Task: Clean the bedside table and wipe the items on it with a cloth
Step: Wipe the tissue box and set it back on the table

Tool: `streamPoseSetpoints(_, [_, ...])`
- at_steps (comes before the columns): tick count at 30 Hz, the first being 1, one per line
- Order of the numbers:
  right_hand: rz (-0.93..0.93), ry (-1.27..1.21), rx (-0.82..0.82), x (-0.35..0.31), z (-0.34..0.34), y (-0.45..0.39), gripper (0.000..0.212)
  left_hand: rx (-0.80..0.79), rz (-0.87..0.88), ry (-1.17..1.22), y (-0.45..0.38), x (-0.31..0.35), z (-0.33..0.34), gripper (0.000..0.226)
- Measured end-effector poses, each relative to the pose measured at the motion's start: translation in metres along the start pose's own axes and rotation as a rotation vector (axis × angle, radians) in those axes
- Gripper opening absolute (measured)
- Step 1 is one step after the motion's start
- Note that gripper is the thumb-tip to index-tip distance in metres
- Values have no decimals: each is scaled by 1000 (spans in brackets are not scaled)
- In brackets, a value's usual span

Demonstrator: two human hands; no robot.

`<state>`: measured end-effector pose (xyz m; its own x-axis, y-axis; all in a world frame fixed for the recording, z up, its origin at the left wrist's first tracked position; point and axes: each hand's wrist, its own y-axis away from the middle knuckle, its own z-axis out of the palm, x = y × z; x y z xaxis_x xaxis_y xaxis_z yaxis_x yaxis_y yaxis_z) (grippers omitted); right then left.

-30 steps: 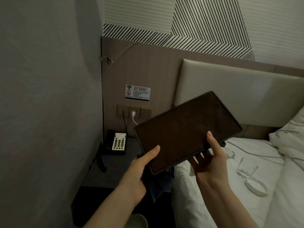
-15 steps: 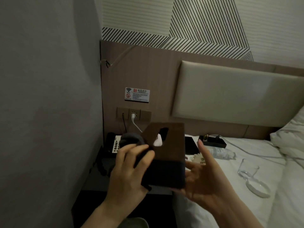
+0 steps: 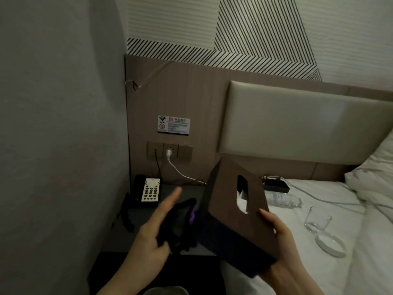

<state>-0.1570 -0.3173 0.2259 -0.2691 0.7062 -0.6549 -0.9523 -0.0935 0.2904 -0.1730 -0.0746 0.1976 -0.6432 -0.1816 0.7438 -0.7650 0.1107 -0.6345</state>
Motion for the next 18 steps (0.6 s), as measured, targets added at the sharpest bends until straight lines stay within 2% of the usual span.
streamPoseSetpoints(4, [-36, 56, -17, -3, -5, 4, 35, 508, -363, 306, -20, 0, 7, 56])
streamPoseSetpoints(6, [-5, 96, -30, 2, 0, 10, 27, 643, -451, 351, -37, 13, 12, 12])
streamPoseSetpoints(7, [4, 144, -9, 5, 3, 12, 20, 638, -479, 318, -45, 22, 16, 14])
streamPoseSetpoints(8, [11, 205, 22, 7, 5, 13, 17, 566, -484, 276, -52, 28, 19, 23])
streamPoseSetpoints(11, [-15, 334, 57, 9, 8, 20, 31, 248, -504, 204, -67, 37, 32, 27])
streamPoseSetpoints(13, [17, 349, 74, 7, 11, 17, 23, 100, -569, 268, -70, 37, 35, 26])
streamPoseSetpoints(15, [45, 312, 70, 7, 13, 11, 23, 36, -619, 364, -65, 35, 35, 21])
streamPoseSetpoints(18, [3, 107, -70, 8, 11, 5, 26, 36, -616, 553, -42, 28, 41, 39])
